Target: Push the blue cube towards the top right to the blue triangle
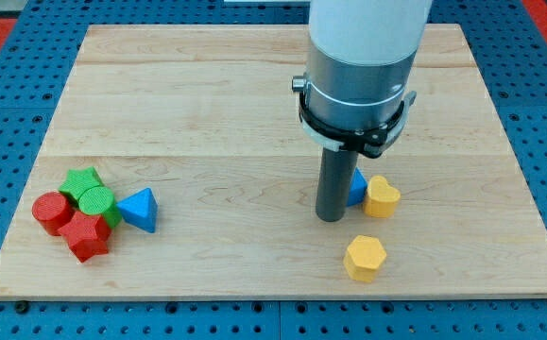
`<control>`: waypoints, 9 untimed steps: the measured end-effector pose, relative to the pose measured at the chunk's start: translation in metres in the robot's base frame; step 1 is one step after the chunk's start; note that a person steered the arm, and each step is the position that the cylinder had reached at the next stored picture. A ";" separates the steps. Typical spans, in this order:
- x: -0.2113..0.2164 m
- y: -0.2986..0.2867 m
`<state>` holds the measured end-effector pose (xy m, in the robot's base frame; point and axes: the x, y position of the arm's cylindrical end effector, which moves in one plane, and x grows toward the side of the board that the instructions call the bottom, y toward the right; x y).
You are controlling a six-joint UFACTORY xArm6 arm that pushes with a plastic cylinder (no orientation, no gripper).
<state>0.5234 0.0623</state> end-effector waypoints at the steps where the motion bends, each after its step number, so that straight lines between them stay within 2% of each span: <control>1: -0.023 0.005; 3: -0.031 0.008; 5: 0.019 -0.006; 9: -0.007 -0.007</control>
<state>0.5160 0.0557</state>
